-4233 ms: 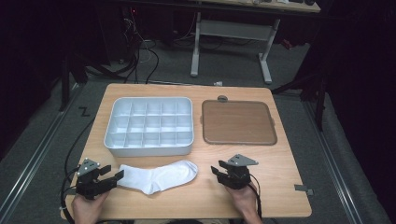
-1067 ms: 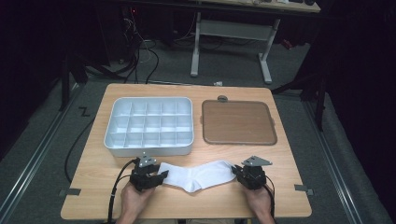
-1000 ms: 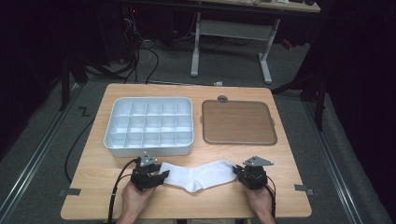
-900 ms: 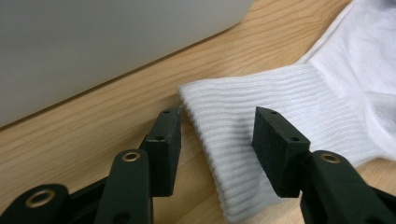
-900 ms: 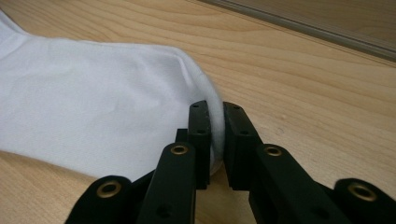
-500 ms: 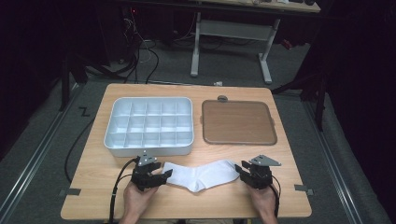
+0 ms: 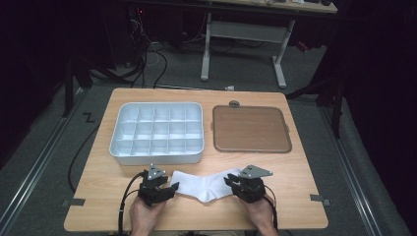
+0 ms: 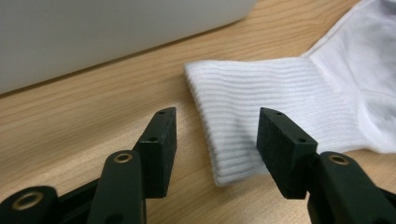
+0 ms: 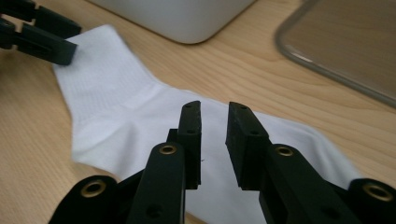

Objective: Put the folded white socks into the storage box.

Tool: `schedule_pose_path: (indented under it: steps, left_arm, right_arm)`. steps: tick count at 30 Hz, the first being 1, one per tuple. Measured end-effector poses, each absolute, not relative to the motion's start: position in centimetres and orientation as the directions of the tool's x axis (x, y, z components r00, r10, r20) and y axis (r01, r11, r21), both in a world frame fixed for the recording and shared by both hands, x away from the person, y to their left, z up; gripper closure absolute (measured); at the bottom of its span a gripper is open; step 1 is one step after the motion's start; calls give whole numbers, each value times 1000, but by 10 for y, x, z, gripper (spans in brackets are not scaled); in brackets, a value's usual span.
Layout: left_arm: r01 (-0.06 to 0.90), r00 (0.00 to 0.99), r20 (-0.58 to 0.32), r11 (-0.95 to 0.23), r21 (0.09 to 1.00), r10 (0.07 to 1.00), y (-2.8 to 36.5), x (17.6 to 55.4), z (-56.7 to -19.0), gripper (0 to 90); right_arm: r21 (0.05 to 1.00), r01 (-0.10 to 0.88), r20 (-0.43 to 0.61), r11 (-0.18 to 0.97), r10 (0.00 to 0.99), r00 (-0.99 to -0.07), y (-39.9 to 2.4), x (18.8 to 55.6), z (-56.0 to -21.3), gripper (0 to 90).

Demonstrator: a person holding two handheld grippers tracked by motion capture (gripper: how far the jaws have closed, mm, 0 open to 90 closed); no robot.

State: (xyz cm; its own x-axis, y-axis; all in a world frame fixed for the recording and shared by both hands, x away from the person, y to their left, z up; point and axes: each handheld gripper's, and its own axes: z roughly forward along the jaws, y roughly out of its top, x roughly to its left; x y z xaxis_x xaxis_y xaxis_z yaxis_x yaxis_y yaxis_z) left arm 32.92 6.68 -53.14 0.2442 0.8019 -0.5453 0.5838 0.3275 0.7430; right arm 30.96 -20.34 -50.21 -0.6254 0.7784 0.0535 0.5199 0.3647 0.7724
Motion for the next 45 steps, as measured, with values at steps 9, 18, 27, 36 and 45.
schedule_pose_path:
  steps: [9,18,27,36,45]
  left_arm:
    - [580,249,-531,315,751,810,66,329,-533,536]
    - [585,237,-543,328,742,806,68,330,-533,628]
    - [607,232,-576,347,715,784,70,331,-533,730]
    - [640,236,-628,367,675,742,74,334,-532,795]
    - [653,242,-676,398,644,696,80,335,-524,819]
  right_arm:
    - [758,506,60,411,729,-682,-164,317,-513,788]
    - [733,518,36,441,735,-677,-164,317,-519,787]
    - [720,517,16,463,734,-679,-162,316,-528,787]
    - [728,511,17,458,733,-680,-164,314,-530,783]
    - [724,505,7,471,726,-688,-163,313,-529,783]
